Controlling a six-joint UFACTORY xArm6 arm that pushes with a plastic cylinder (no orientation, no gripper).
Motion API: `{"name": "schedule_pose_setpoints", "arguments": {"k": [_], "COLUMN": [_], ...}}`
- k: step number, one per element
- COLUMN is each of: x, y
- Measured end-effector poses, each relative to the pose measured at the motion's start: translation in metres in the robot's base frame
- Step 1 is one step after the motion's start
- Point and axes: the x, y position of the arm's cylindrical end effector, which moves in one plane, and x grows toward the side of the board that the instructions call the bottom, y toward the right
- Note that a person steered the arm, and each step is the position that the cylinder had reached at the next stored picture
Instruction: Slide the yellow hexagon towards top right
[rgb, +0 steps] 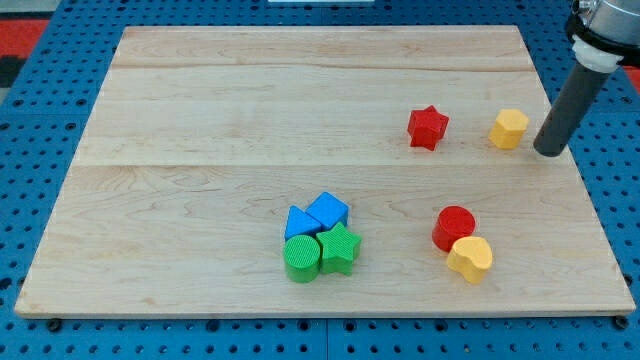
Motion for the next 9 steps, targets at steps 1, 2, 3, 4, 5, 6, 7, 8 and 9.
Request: {"name": "schedule_pose_setpoints", "arguments": {"k": [1,2,3,4,5,6,7,8,9], "x": [-0.025,-0.022,-0.005,-0.006,-0.024,-0.05,-0.075,-0.102,-0.12], "y": [-0.02,-0.018,-0.027,-0.052,-0.059,-0.065,-0.082,-0.096,-0.098]}}
